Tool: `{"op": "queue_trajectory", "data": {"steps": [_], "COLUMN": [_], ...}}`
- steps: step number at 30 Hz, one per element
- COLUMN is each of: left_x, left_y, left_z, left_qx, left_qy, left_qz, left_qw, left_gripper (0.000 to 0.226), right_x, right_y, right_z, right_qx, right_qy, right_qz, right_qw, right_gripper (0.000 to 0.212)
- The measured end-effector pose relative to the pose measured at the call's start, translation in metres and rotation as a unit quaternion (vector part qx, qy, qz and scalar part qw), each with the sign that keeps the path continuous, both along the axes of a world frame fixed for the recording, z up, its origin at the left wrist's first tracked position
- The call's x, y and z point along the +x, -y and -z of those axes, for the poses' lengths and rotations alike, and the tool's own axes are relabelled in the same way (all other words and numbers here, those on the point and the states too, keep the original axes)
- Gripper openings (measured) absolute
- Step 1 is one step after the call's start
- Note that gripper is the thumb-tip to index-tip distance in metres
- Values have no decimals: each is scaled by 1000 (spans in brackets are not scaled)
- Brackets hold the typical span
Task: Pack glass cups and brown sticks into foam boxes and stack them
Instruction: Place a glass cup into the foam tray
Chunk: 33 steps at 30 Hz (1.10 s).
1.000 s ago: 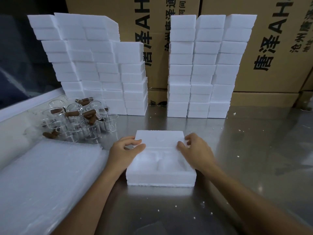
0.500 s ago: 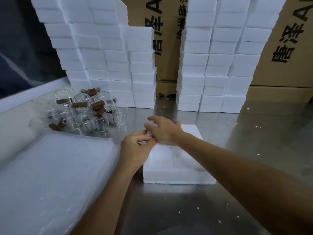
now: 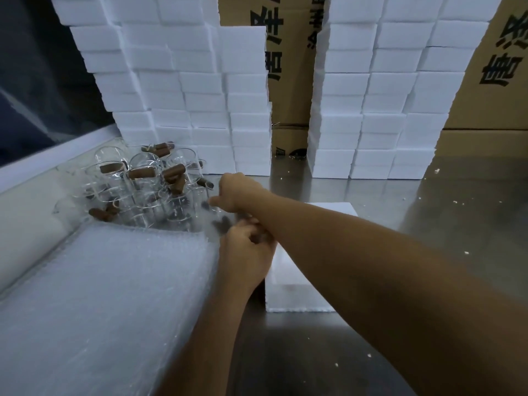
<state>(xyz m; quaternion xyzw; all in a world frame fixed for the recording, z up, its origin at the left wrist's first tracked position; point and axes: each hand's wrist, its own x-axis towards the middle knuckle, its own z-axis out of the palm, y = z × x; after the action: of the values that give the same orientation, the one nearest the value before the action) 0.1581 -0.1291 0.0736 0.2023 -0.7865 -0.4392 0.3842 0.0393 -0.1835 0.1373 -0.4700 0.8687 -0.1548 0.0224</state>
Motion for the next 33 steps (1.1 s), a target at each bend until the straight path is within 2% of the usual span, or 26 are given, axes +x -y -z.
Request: {"op": "queue_trajectory", "data": {"steps": [4, 7, 10, 16, 20, 23, 27, 29, 31, 33], "left_x": [1, 1, 2, 3, 4, 8, 12, 12, 13, 12], "left_y": [-3, -4, -5, -9, -12, -13, -30, -46, -66, -84], "left_z": [-5, -4, -7, -12, -14, -19, -46, -67, -84, -92], "left_qx": [14, 21, 33, 101, 110, 88, -26, -36, -2, 24], "left_qy": [-5, 5, 21, -8, -1, -7, -94, -140, -152, -134], "left_qz": [11, 4, 6, -5, -21, -45, -62, -5, 89, 175], "left_qw": [1000, 1000, 999, 995, 994, 995, 993, 989, 984, 975], "left_gripper": [8, 15, 14, 5, 10, 12, 13, 7, 27, 34], "right_x": [-2, -1, 6, 17, 12, 11, 14, 19, 27, 36], "right_y": [-19, -54, -104, -197, -227, -238, -247, -247, -246, -244], "right_z": [-12, -24, -30, -32, -35, -48, -64, -69, -74, -74], "right_qx": [-53, -173, -290, -387, -449, -455, -454, -452, -435, -402], "right_qy": [4, 65, 151, 195, 251, 213, 181, 170, 166, 174], "right_qz": [7, 32, 50, 78, 98, 98, 96, 85, 60, 25], "right_qw": [999, 982, 944, 898, 852, 859, 867, 872, 883, 899], "right_gripper": [35, 42, 45, 33, 57, 67, 68, 68, 66, 66]}}
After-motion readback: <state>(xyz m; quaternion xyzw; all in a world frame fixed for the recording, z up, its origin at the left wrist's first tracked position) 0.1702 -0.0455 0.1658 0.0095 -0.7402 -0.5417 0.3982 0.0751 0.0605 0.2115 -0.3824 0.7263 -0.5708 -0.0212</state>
